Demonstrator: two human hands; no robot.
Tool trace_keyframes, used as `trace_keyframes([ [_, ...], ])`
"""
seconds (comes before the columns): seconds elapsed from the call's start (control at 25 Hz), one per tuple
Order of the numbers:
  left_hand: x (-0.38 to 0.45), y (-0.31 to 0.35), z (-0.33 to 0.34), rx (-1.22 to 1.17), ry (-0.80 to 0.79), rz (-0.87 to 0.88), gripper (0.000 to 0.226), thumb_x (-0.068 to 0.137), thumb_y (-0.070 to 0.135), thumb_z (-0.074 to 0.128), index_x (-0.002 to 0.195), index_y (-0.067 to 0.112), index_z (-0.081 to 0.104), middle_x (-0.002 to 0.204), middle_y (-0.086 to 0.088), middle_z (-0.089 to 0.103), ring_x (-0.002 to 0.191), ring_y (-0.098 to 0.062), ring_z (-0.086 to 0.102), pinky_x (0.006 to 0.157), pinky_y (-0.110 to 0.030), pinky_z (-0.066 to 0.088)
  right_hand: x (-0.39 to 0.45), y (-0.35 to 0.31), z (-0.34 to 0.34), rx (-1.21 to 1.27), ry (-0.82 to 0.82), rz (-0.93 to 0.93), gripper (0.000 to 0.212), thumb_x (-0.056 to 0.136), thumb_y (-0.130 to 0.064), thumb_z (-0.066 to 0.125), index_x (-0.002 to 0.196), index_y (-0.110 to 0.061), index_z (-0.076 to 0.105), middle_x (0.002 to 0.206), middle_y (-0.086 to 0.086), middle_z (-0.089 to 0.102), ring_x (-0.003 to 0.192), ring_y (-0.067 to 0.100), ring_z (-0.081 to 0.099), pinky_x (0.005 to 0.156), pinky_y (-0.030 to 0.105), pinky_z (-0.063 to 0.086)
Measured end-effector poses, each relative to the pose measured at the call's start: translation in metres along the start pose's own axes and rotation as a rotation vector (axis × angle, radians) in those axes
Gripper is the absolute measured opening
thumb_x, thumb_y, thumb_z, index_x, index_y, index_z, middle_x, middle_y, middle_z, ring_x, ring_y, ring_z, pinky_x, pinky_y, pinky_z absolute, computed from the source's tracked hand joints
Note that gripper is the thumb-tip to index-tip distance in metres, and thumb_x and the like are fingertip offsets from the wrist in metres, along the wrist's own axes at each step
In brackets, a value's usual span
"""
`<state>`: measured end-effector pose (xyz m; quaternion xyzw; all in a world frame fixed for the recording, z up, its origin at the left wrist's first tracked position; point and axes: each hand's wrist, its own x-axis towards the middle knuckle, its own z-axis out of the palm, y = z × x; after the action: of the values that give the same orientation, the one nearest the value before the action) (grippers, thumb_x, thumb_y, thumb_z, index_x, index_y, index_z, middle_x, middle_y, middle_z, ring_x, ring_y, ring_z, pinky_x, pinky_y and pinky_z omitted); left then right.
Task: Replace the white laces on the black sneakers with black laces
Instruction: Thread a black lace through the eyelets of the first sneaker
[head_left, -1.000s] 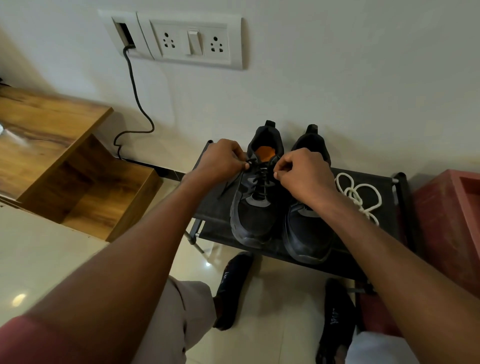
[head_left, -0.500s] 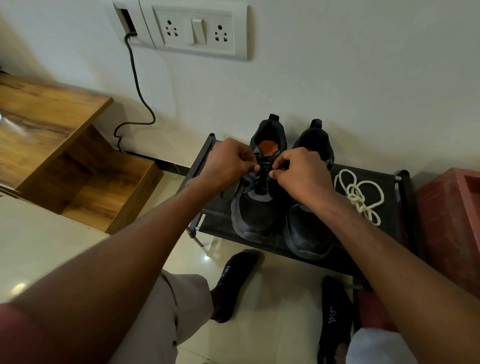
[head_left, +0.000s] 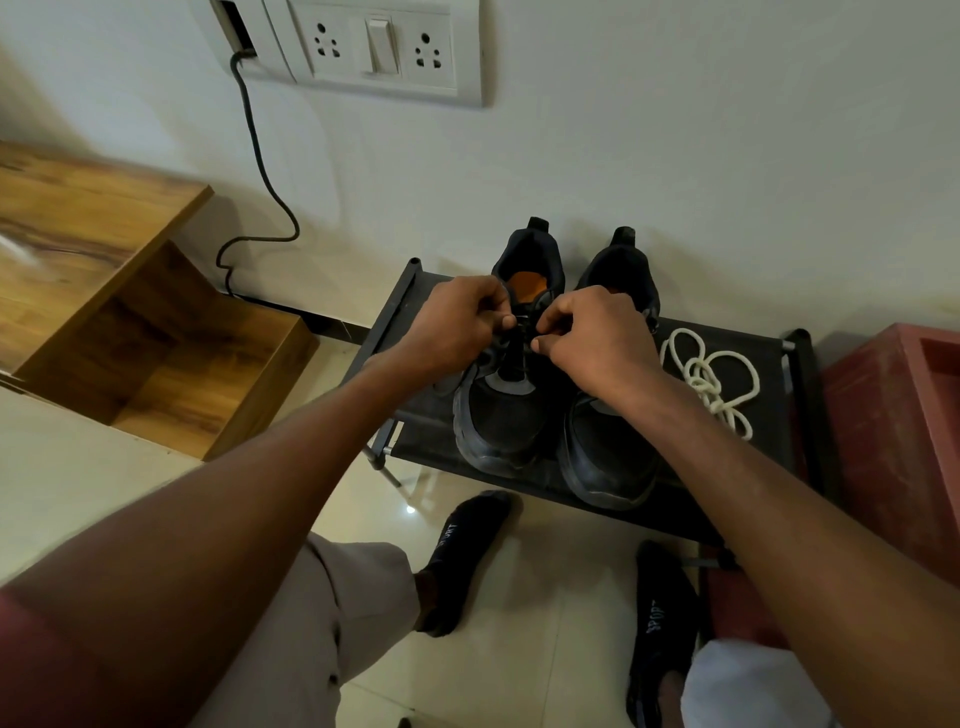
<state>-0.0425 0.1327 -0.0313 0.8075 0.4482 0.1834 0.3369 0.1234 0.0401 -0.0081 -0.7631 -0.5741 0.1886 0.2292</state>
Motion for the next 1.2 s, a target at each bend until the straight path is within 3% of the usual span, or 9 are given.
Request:
trace_keyframes([
  [0.28,0.001,0.000,-0.005,-0.007,-0.041,-0.002,0.011,0.099,0.009,0.064,0.087,0.009,0.064,0.083,-0.002,0.065,0.074,-0.014,0.057,0.073,-0.034,0.049,0.001,-0.001,0.005,-0.035,0.024,0.001,0.013,0.091,-0.032,0.081,0.101,-0.024,0.080,0.093,-0.004,0.072,0.086,0.017,0.069,0.074,0.032,0.058],
  [0.44,0.003,0.006,-0.002,0.066,-0.047,-0.008,0.022,0.101,0.009,0.059,0.083,0.021,0.056,0.086,-0.001,0.065,0.081,-0.021,0.060,0.073,-0.040,0.050,0.002,0.001,0.005,-0.054,0.016,-0.006,0.015,0.090,-0.031,0.081,0.103,-0.024,0.079,0.096,-0.002,0.074,0.088,0.017,0.070,0.076,0.033,0.059],
  [0.56,0.005,0.008,-0.007,0.092,-0.073,0.001,0.018,0.099,0.012,0.065,0.084,0.021,0.059,0.087,0.002,0.067,0.082,-0.017,0.061,0.071,-0.034,0.049,0.002,0.002,0.005,-0.033,0.025,-0.007,0.011,0.091,-0.025,0.081,0.102,-0.023,0.079,0.096,-0.002,0.075,0.087,0.017,0.070,0.078,0.036,0.061],
  [0.72,0.002,0.002,-0.019,0.057,-0.072,-0.025,0.016,0.089,0.020,0.081,0.086,0.017,0.065,0.079,0.010,0.066,0.068,0.007,0.060,0.060,-0.007,0.041,0.004,0.001,0.002,-0.002,0.033,0.002,0.005,0.092,-0.019,0.079,0.095,-0.022,0.081,0.090,-0.004,0.075,0.083,0.015,0.070,0.077,0.035,0.062],
  [0.8,-0.001,0.000,-0.022,0.066,-0.074,-0.009,0.017,0.087,0.023,0.083,0.082,0.016,0.069,0.074,0.010,0.068,0.065,0.011,0.061,0.058,-0.003,0.040,0.005,0.000,0.000,-0.002,0.017,0.002,0.006,0.092,-0.019,0.078,0.092,-0.023,0.081,0.086,-0.005,0.074,0.080,0.013,0.069,0.074,0.034,0.062],
  [1.04,-0.007,0.002,-0.016,0.120,-0.067,0.005,0.010,0.086,0.025,0.084,0.083,0.017,0.079,0.073,0.013,0.072,0.071,0.006,0.067,0.059,-0.002,0.044,0.003,0.001,0.001,-0.030,-0.018,-0.025,0.005,0.094,-0.020,0.076,0.095,-0.023,0.081,0.081,-0.009,0.067,0.075,0.009,0.066,0.071,0.029,0.058],
  [1.2,-0.009,0.002,-0.014,0.165,-0.085,0.053,0.010,0.094,0.024,0.076,0.088,0.016,0.075,0.079,0.009,0.072,0.073,-0.005,0.068,0.062,-0.016,0.047,0.003,0.000,0.002,-0.023,-0.020,-0.018,0.006,0.095,-0.020,0.076,0.095,-0.023,0.081,0.084,-0.008,0.070,0.080,0.013,0.069,0.074,0.033,0.061],
])
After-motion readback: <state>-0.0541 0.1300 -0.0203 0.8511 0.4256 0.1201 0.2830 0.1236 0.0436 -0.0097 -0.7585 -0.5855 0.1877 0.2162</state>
